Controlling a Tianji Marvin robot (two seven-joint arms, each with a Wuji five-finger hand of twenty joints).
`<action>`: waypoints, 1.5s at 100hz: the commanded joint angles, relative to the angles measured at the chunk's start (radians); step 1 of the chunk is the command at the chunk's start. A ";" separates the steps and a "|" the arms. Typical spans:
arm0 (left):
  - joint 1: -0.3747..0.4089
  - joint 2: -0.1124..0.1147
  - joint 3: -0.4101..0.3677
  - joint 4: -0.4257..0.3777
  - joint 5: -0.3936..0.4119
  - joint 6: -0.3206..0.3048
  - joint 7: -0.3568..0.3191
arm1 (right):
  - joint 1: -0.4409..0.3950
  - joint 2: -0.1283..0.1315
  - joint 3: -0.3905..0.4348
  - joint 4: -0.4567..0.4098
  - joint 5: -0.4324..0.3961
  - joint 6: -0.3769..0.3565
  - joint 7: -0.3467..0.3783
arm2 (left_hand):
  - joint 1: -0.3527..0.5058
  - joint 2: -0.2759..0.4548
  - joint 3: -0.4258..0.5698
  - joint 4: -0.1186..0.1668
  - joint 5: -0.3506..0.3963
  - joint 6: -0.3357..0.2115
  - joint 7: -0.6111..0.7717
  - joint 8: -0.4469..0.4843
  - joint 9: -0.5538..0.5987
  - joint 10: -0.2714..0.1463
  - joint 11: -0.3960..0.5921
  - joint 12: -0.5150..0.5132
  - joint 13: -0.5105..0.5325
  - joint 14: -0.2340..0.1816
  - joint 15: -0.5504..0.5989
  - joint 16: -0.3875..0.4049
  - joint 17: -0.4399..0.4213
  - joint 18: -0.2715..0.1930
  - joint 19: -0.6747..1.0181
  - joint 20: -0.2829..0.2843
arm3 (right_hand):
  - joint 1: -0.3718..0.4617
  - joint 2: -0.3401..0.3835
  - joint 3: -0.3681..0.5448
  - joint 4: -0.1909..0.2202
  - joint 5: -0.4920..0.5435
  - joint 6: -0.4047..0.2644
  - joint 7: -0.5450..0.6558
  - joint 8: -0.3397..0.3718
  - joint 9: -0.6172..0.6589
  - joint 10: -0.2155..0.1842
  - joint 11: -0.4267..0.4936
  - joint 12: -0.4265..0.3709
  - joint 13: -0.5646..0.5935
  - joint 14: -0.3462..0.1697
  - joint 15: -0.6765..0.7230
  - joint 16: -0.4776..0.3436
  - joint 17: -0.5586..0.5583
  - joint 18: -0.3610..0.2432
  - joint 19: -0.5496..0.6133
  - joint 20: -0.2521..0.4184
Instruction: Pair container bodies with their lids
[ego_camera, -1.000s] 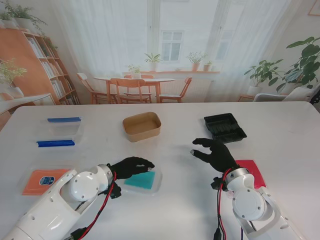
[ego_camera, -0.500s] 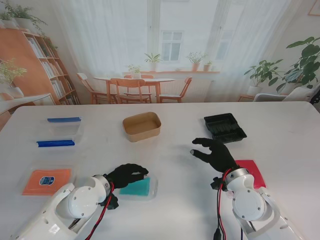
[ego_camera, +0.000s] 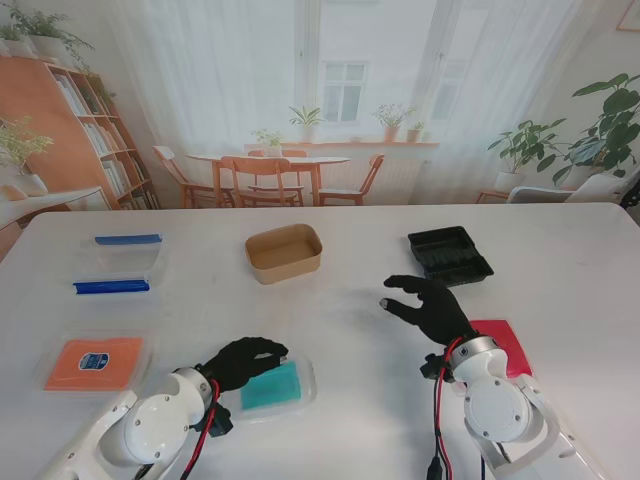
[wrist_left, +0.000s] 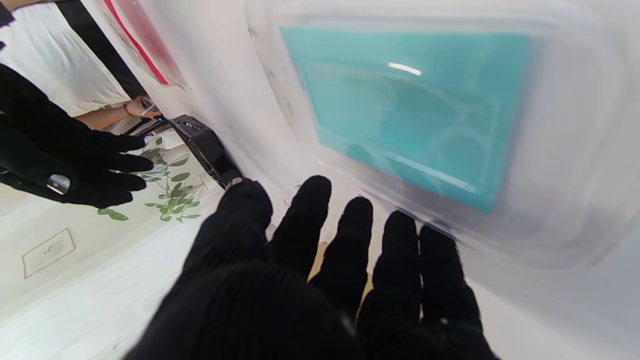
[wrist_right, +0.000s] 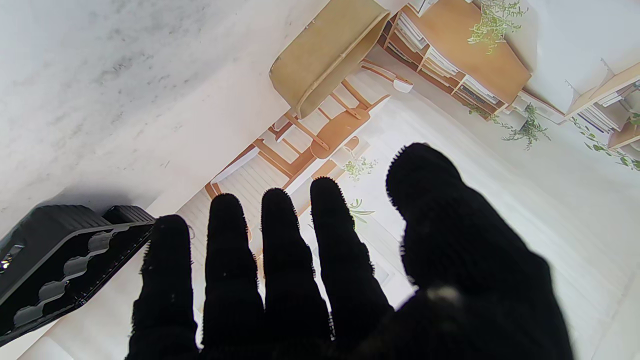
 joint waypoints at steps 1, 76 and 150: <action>0.022 0.002 0.007 0.015 -0.009 -0.003 -0.017 | 0.000 -0.004 -0.001 -0.002 0.006 -0.002 0.011 | 0.004 0.033 -0.009 0.002 0.015 -0.002 -0.005 -0.016 0.015 0.014 0.019 0.008 0.078 0.127 0.086 0.038 0.016 0.120 0.068 -0.004 | -0.008 0.028 -0.015 0.025 0.000 -0.004 0.007 -0.011 0.003 -0.010 -0.013 -0.007 -0.022 -0.029 -0.008 -0.007 -0.002 -0.040 0.007 -0.013; -0.146 -0.053 0.002 0.075 0.086 -0.204 0.260 | 0.000 -0.002 0.006 -0.005 -0.001 -0.005 0.018 | -0.128 -0.111 -0.009 0.039 0.005 -0.040 0.024 0.017 0.046 -0.014 0.063 0.047 0.118 0.062 0.134 0.080 0.028 0.101 0.248 0.025 | -0.008 0.028 -0.014 0.025 0.001 -0.006 0.007 -0.011 0.005 -0.010 -0.013 -0.005 -0.020 -0.026 -0.008 -0.006 -0.002 -0.037 0.009 -0.011; -0.672 -0.058 0.409 0.460 0.247 0.026 0.140 | -0.028 0.004 0.037 -0.031 -0.024 0.006 0.029 | -0.113 -0.269 -0.004 0.053 -0.179 -0.038 -0.034 -0.035 -0.159 -0.069 0.019 0.009 -0.099 -0.066 -0.051 -0.010 0.036 -0.064 -0.667 -0.086 | -0.007 0.025 -0.015 0.025 0.002 -0.005 0.007 -0.011 0.010 -0.006 -0.012 -0.001 -0.020 -0.022 -0.007 -0.003 -0.005 -0.032 0.009 -0.008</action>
